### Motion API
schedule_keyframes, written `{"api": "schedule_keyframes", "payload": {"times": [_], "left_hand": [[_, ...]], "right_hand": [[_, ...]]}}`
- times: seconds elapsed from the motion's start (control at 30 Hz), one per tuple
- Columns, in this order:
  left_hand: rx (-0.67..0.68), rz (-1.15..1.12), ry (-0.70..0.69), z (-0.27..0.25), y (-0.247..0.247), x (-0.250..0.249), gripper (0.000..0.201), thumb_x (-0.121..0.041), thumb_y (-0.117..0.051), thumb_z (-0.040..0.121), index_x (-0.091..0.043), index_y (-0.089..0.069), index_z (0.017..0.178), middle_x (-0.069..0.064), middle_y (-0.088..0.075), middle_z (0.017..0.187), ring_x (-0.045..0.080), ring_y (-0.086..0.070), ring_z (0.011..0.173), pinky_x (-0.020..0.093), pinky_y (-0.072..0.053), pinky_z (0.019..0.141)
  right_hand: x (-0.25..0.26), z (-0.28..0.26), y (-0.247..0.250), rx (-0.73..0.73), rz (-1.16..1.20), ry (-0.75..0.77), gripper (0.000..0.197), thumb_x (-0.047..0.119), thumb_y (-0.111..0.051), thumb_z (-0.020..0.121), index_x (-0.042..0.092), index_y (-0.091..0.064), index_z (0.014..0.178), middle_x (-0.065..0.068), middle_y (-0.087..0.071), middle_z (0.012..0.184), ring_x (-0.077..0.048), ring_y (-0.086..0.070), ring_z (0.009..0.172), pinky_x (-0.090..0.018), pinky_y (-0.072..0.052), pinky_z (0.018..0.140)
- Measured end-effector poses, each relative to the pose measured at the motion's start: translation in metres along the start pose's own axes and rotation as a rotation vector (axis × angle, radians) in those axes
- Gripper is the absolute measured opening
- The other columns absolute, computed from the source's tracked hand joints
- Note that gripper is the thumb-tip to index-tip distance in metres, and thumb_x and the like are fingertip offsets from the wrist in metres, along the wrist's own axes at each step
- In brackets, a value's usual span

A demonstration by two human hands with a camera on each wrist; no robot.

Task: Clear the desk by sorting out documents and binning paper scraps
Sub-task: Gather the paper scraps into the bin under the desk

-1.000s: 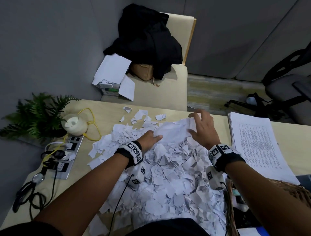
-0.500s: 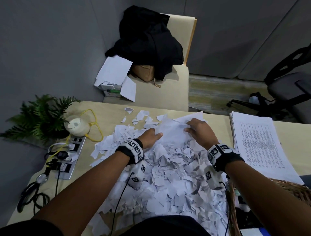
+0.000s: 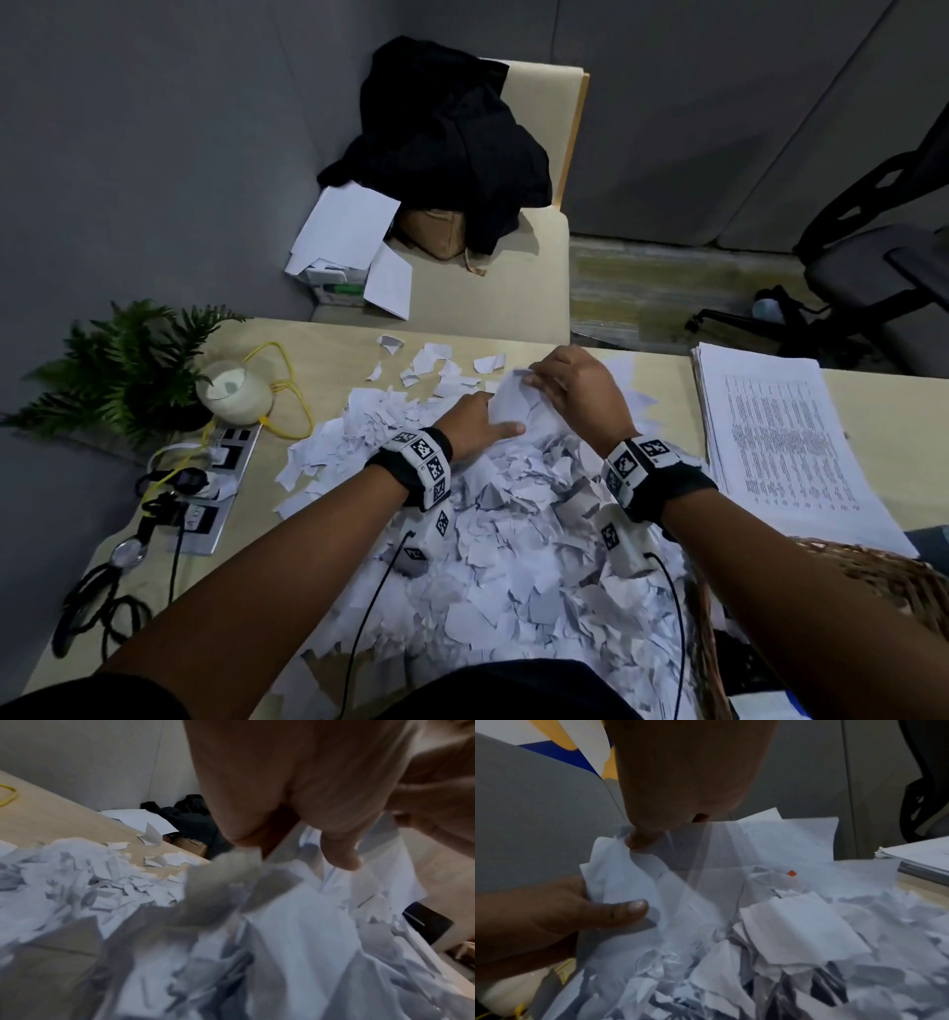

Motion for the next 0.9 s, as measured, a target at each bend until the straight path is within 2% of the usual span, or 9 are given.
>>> {"api": "schedule_keyframes", "payload": {"times": [0.07, 0.17, 0.27, 0.37, 0.5, 0.6, 0.67, 0.77, 0.9], "left_hand": [[-0.073, -0.005, -0.014, -0.003, 0.004, -0.001, 0.041, -0.037, -0.065, 0.090, -0.004, -0.056, 0.111, 0.006, -0.057, 0.092, 0.019, -0.051, 0.074, 0.026, -0.033, 0.055], [-0.157, -0.229, -0.018, -0.007, 0.014, 0.001, 0.025, -0.028, -0.062, 0.092, -0.005, -0.064, 0.101, 0.005, -0.062, 0.084, 0.022, -0.055, 0.074, 0.029, -0.040, 0.063], [-0.208, -0.303, -0.029, -0.014, 0.034, -0.003, 0.006, -0.021, -0.061, 0.094, -0.015, -0.061, 0.096, -0.007, -0.062, 0.081, 0.014, -0.059, 0.074, 0.024, -0.047, 0.067], [-0.171, -0.286, -0.032, -0.012, 0.040, 0.005, 0.010, -0.023, -0.061, 0.094, -0.015, -0.058, 0.101, 0.000, -0.064, 0.094, 0.017, -0.061, 0.087, 0.024, -0.046, 0.073], [-0.199, -0.335, 0.015, -0.014, 0.044, 0.024, 0.020, -0.024, -0.059, 0.095, -0.012, -0.057, 0.112, 0.003, -0.063, 0.110, 0.019, -0.060, 0.104, 0.024, -0.042, 0.083], [-0.243, -0.364, 0.029, -0.018, 0.052, 0.031, 0.023, -0.022, -0.057, 0.097, -0.019, -0.048, 0.118, -0.003, -0.053, 0.106, 0.015, -0.054, 0.106, 0.021, -0.037, 0.082], [-0.265, -0.355, 0.031, -0.018, 0.055, 0.038, 0.032, -0.024, -0.057, 0.097, -0.012, -0.051, 0.126, -0.002, -0.055, 0.107, 0.016, -0.056, 0.110, 0.023, -0.039, 0.085], [-0.273, -0.353, 0.071, -0.013, 0.057, 0.054, 0.038, -0.028, -0.059, 0.095, -0.007, -0.054, 0.127, 0.004, -0.062, 0.118, 0.020, -0.059, 0.111, 0.028, -0.044, 0.092], [-0.285, -0.364, 0.103, -0.012, 0.057, 0.059, 0.054, -0.035, -0.062, 0.092, -0.005, -0.049, 0.135, 0.010, -0.058, 0.132, 0.027, -0.055, 0.122, 0.040, -0.043, 0.105]], "right_hand": [[0.007, 0.001, 0.001, 0.012, 0.076, -0.002, 0.016, 0.025, -0.071, 0.088, 0.009, -0.071, 0.083, -0.004, -0.063, 0.078, -0.025, -0.057, 0.077, -0.036, -0.046, 0.067], [-0.006, -0.003, 0.017, -0.068, 0.084, -0.097, 0.025, 0.037, -0.067, 0.090, 0.013, -0.064, 0.096, -0.002, -0.061, 0.095, -0.017, -0.051, 0.091, -0.034, -0.042, 0.082], [-0.051, -0.019, 0.045, -0.273, 0.057, -0.389, 0.038, 0.045, -0.050, 0.095, 0.012, -0.056, 0.111, -0.006, -0.055, 0.112, -0.009, -0.042, 0.102, -0.037, -0.039, 0.094], [-0.087, -0.046, 0.061, -0.450, 0.255, -0.646, 0.038, 0.047, -0.045, 0.097, 0.014, -0.051, 0.115, -0.003, -0.054, 0.114, -0.016, -0.050, 0.107, -0.038, -0.042, 0.095], [-0.121, -0.072, -0.007, 0.001, 0.715, -0.899, 0.056, 0.066, -0.052, 0.084, 0.020, -0.061, 0.114, -0.001, -0.063, 0.121, -0.022, -0.056, 0.116, -0.043, -0.040, 0.104], [-0.127, -0.090, -0.035, 0.360, 0.484, -0.824, 0.076, 0.077, -0.060, 0.071, 0.020, -0.063, 0.121, 0.000, -0.066, 0.120, -0.020, -0.062, 0.108, -0.042, -0.045, 0.100], [-0.124, -0.091, -0.037, 0.456, 0.256, -0.719, 0.055, 0.053, -0.069, 0.081, 0.018, -0.063, 0.122, -0.003, -0.069, 0.114, -0.018, -0.065, 0.094, -0.034, -0.051, 0.088], [-0.122, -0.077, -0.022, 0.344, 0.042, -0.606, 0.038, 0.016, -0.074, 0.082, 0.011, -0.067, 0.119, -0.009, -0.067, 0.113, -0.023, -0.064, 0.089, -0.028, -0.048, 0.086], [-0.105, -0.057, -0.010, 0.231, -0.054, -0.418, 0.017, 0.008, -0.078, 0.076, 0.003, -0.075, 0.092, -0.014, -0.068, 0.099, -0.028, -0.065, 0.086, -0.028, -0.048, 0.079]]}}
Point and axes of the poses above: each hand's wrist, its own z-axis towards the middle knuckle, its own y-axis out of the back of the hand, x = y × z, the point moved 9 cm from there along z, towards the middle knuckle
